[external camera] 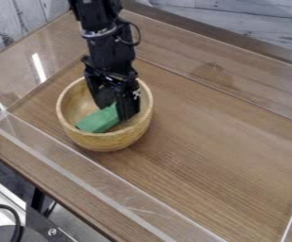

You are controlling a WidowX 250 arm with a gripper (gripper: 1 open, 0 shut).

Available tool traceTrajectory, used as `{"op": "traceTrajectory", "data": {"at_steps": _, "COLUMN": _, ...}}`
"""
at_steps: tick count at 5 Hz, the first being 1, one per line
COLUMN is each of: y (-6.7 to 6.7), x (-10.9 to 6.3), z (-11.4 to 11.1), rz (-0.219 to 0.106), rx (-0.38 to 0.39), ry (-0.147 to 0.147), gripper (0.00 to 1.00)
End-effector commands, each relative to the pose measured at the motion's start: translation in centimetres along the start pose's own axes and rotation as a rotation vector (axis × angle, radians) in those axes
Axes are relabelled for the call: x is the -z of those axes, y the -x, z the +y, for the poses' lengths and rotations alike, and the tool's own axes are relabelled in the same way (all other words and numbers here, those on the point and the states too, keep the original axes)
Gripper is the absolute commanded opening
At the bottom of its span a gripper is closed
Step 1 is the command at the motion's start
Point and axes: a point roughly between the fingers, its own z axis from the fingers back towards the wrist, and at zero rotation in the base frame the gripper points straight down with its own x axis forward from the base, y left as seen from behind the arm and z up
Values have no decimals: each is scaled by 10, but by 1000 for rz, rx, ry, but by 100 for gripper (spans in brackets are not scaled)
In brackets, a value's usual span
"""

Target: Put the green block in the brown bowl

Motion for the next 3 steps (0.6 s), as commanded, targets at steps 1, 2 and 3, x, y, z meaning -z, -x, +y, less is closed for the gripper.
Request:
{"op": "traceTrajectory", "data": {"at_steps": 1, "y": -14, "x": -23, "z": 2, "rz": -47, "rx": -27, "ry": -22, "gripper": 100}}
{"op": "traceTrajectory", "data": {"at_steps": 2, "y": -20, "x": -31, "z": 1, "rz": -40, "rx": -63, "ry": -18, "gripper": 100}}
{"op": "traceTrajectory", "data": {"at_steps": 3, "y": -33, "x": -42, "z": -7, "rz": -43, "rx": -101, "ry": -16, "gripper": 0}}
